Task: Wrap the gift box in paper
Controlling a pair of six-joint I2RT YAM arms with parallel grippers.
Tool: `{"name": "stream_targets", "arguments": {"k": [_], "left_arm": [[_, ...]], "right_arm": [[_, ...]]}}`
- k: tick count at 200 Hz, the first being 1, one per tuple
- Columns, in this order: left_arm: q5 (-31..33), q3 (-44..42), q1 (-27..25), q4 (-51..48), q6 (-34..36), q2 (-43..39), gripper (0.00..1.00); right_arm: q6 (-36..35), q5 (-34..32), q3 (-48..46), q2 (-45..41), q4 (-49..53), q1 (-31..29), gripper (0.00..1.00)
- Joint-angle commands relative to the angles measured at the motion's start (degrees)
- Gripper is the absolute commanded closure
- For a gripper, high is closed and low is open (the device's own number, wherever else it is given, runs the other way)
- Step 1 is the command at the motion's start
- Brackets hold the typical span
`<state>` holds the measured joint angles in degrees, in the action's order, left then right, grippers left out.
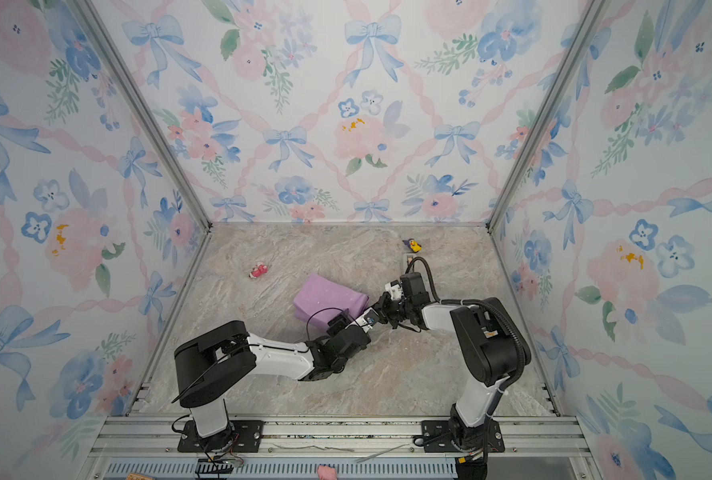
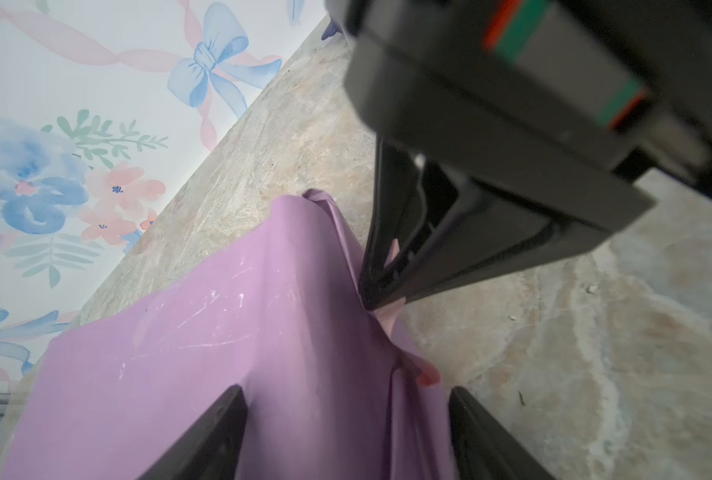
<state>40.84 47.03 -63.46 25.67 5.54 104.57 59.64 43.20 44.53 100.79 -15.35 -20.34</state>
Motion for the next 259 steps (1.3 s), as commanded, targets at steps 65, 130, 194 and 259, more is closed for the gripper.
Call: {"name": "stream_targets", "arguments": {"k": [65,130,194,259], "left_arm": [[-5.14,-6.84,0.48,-4.58,-8.37,3.04,0.45],[-6.96,-9.15,0.93,-4.62,-9.94,3.48,0.50],[-8.62,-9.69,1.02,-4.61,-8.47,3.48,0.51],[-10.42,-10.65,0.99,-3.56,-5.75,4.29,0.52]], "right_arm": [[1.56,0.85,-1.38,-1.22,-4.61,-0.67,0.89],[-9.00,-2.26,-0.04,-9.34,11.07,4.36,0.59],[-31.44,-7.39,26.85,2.95,34.45,1.77,0.50],[-35.10,-3.48,34.91,12.49,40.14,-0.51,0.66]]}}
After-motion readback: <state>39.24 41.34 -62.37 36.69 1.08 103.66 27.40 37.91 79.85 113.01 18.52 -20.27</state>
